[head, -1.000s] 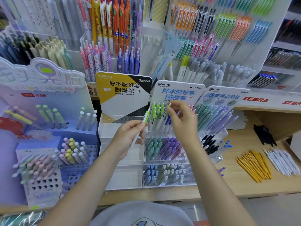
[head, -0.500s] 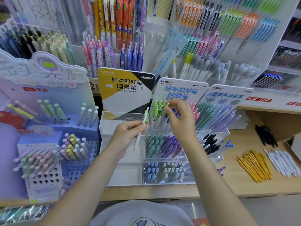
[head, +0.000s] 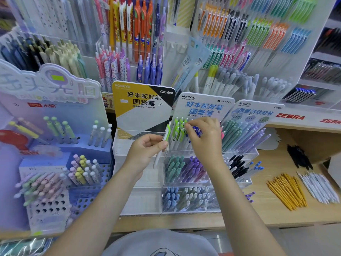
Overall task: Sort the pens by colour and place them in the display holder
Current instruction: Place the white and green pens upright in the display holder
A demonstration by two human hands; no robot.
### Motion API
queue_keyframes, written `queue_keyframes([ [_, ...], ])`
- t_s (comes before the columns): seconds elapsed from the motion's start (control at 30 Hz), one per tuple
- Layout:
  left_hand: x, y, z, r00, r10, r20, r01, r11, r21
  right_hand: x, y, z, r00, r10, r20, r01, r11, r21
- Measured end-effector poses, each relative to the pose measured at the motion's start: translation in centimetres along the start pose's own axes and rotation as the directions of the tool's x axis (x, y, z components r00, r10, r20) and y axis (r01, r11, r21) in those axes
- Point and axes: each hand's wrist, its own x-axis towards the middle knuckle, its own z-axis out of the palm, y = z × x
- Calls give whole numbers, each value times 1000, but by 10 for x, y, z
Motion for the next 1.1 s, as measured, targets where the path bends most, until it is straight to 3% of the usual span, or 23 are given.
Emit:
queue_keyframes([
  [0.07,2,5,4,999,34,20,-35,998,47,-1,-12,-13,982,135,133,-167,949,266],
  [0.13,2,12,14,996,73,60,-78,993,89,-2,-20,-20,933,208,294,-323,846,424],
  [0.3,4,21,36,972,189,137,-220,940,262,0,-17,-29,925,253,285,-364,806,466],
  [0.37,10,20,35,923,361,132,-371,749,548,3,-13,-38,932,269,242,-357,794,493],
  [0.47,16,22,29,789,536,300,-530,346,774,7,-1,-51,955,269,130,-298,837,459],
  [0.53,22,19,25,753,489,440,-559,123,820,8,7,-50,968,235,86,-250,901,356],
  [0.63,29,11,20,784,319,532,-554,-26,832,4,14,-39,977,204,67,-214,944,249],
  [0.77,33,1,17,776,261,574,-577,-72,814,-1,11,-27,995,90,40,-95,986,140],
  [1.1,35,-7,12,768,325,552,-589,21,808,2,11,-18,996,19,86,-25,997,68],
])
